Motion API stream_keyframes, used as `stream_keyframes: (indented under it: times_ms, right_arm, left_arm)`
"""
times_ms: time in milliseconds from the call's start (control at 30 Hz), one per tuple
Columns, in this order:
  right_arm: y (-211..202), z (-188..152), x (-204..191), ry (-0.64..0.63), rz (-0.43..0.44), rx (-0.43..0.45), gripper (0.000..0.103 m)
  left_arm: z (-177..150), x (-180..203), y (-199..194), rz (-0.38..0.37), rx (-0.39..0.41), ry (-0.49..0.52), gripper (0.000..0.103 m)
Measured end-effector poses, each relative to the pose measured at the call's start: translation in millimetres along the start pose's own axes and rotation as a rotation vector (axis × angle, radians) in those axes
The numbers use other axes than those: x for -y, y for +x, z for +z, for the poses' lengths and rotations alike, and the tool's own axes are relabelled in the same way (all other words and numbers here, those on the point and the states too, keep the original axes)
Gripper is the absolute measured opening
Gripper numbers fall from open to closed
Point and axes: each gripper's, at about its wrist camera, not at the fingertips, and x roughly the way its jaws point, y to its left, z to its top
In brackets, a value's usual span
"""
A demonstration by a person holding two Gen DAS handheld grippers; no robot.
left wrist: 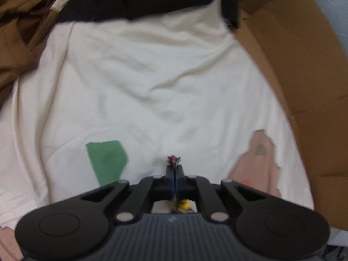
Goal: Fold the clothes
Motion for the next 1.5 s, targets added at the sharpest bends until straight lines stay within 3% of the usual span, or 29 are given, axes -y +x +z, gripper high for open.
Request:
stream_keyframes:
  times_ms: [133, 433, 600, 1233, 1500]
  right_arm:
    - [1, 0, -1, -0.001, 0.004, -0.002, 0.047]
    - [2, -1, -1, 0.006, 0.01, -0.002, 0.047]
    - [3, -1, -2, 0.007, 0.015, -0.004, 0.048]
    - [1, 1, -7, 0.043, 0.064, 0.035, 0.047]
    - [2, 0, -6, 0.038, 0.061, 0.024, 0.048]
  left_arm:
    - [-5, 22, -20, -0.098, 0.01, 0.094, 0.001]
    - [-16, 67, -43, -0.275, -0.016, 0.188, 0.001]
    - [-30, 89, -58, -0.337, -0.042, 0.277, 0.001]
    - [-122, 133, -115, -0.41, -0.348, 0.651, 0.001]
    - [-164, 136, -112, -0.404, -0.501, 0.804, 0.001]
